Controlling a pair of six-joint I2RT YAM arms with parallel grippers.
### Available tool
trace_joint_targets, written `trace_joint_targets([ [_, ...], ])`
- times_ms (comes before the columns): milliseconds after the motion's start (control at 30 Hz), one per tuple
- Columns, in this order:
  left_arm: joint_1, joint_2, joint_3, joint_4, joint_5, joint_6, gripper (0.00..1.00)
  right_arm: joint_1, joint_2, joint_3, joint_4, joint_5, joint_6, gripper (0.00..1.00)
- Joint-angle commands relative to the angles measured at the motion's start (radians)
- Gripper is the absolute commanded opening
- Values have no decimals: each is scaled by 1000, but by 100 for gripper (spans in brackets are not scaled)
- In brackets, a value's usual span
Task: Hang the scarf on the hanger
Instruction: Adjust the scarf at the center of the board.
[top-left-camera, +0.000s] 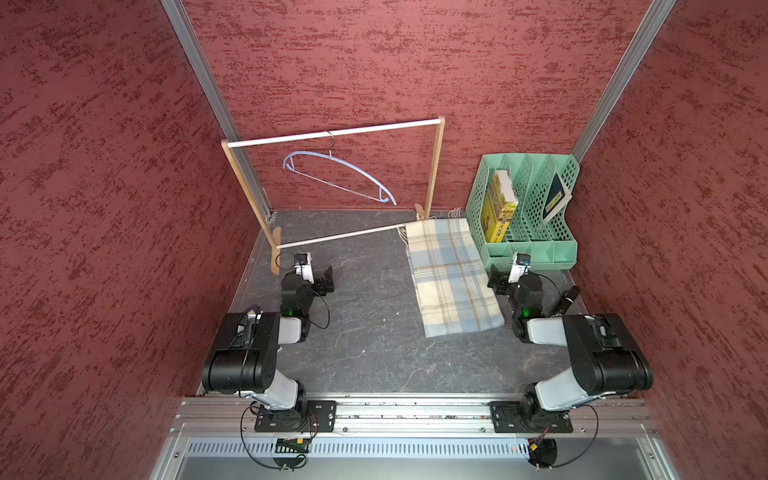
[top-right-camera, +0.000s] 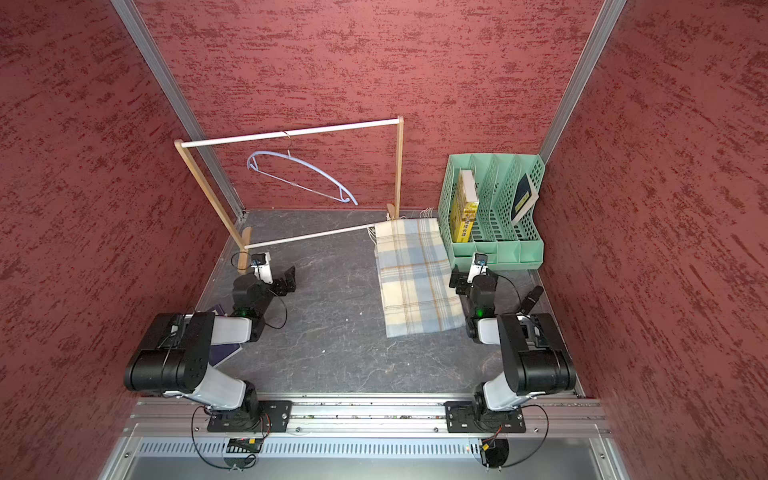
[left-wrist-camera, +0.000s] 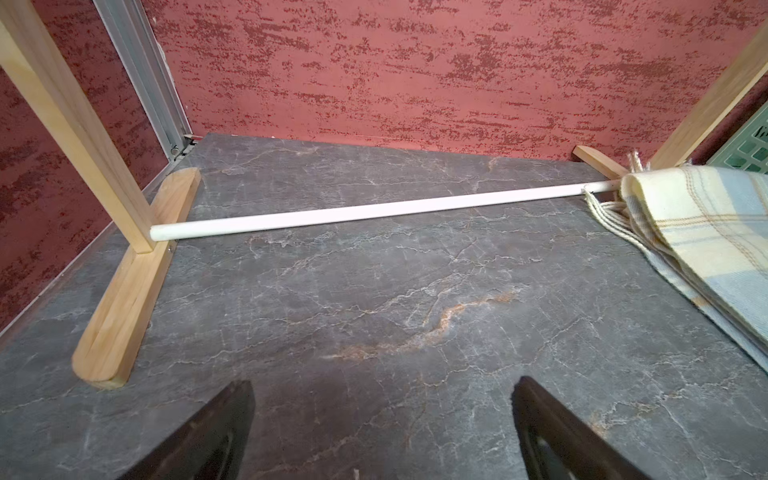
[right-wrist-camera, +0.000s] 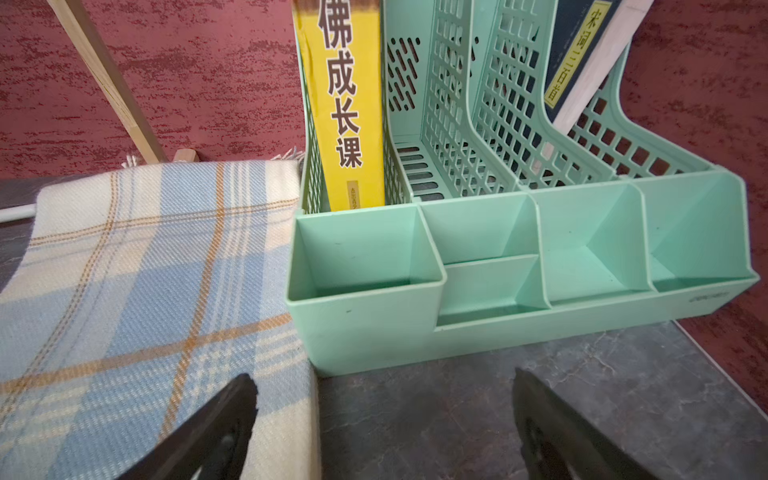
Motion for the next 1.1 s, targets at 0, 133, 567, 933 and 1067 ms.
trace_joint_targets([
  [0,7,-2,16,9,6,3,100,1,0,1,18,-6,-7,98],
  [133,7,0,16,8,8,2,100,2,0,0,17,-6,-8,98],
  [567,7,-1,16,9,6,4,100,2,0,1,18,-6,-8,99],
  [933,-39,-146,177,-399,-59,22,100,28,-139,68,-228,-21,-41,99],
  [1067,-159,-311,287,-684,-168,10,100,173,-347,198,-615,165,-45,98],
])
